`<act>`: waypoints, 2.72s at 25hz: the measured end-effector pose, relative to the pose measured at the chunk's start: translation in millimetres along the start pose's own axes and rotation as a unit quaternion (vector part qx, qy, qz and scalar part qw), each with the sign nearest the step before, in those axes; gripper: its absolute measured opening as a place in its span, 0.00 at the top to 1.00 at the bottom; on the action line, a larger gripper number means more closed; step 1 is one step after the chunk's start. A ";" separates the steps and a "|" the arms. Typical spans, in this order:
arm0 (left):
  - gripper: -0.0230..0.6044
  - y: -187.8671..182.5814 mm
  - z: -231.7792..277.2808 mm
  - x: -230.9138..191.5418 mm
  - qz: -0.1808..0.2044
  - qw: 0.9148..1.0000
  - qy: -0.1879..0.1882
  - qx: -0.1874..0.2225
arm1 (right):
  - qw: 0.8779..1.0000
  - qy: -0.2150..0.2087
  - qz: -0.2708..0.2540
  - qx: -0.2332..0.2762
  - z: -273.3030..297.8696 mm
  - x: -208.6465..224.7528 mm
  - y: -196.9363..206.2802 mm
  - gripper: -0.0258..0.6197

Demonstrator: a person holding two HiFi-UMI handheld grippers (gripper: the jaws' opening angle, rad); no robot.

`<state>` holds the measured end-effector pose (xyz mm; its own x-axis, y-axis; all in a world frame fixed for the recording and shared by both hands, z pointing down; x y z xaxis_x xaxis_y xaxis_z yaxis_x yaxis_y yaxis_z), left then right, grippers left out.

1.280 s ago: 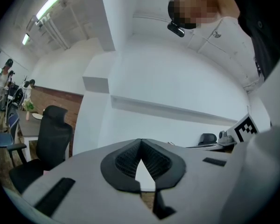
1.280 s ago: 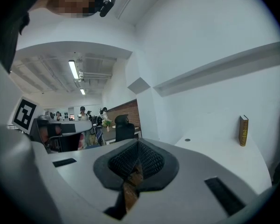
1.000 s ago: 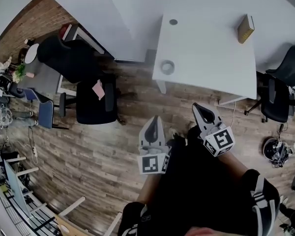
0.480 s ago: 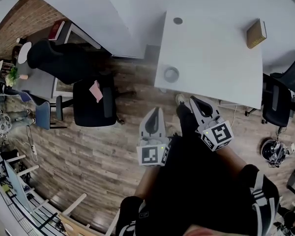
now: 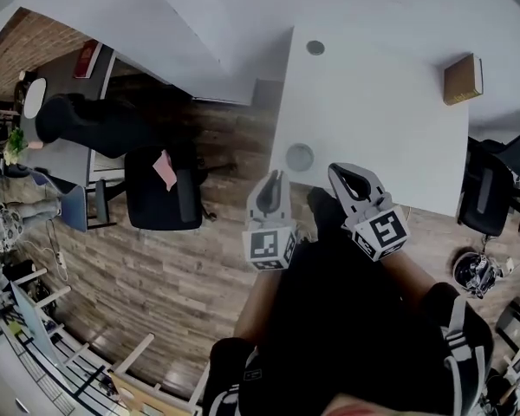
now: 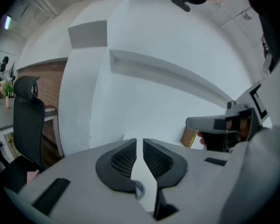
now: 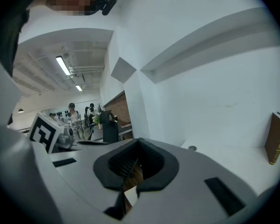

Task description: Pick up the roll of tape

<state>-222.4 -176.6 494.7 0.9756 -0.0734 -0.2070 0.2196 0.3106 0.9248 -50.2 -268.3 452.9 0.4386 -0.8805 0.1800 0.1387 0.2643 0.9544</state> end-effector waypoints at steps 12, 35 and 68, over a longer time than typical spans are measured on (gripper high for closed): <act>0.69 135.4 130.8 -39.6 -0.009 0.971 -0.031 -0.236 | 0.999 -0.016 0.025 -0.037 62.2 74.4 -0.2 0.94; 0.85 185.8 138.3 -61.7 -0.020 0.943 -0.013 -0.333 | 0.998 0.018 -0.007 -0.061 48.5 77.5 13.7 0.94; 0.86 34.6 -250.9 102.3 0.047 0.994 -0.064 0.074 | 0.998 0.039 -0.018 0.056 -203.4 -99.5 38.0 0.94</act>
<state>-114.1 64.4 425.4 0.9811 -0.1738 -0.0849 0.1163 0.1798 0.9768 92.1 -90.5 422.8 0.5032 -0.8542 0.1309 0.0577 0.1843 0.9812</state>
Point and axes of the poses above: the fingertips, and each gripper's own axes: z forward along the fingers, x to its right, y out of its underside, the point moved 9 cm from there along -z, backward along the fingers, and after that the axes turned 1 degree about -y, right-handed, at the moved point
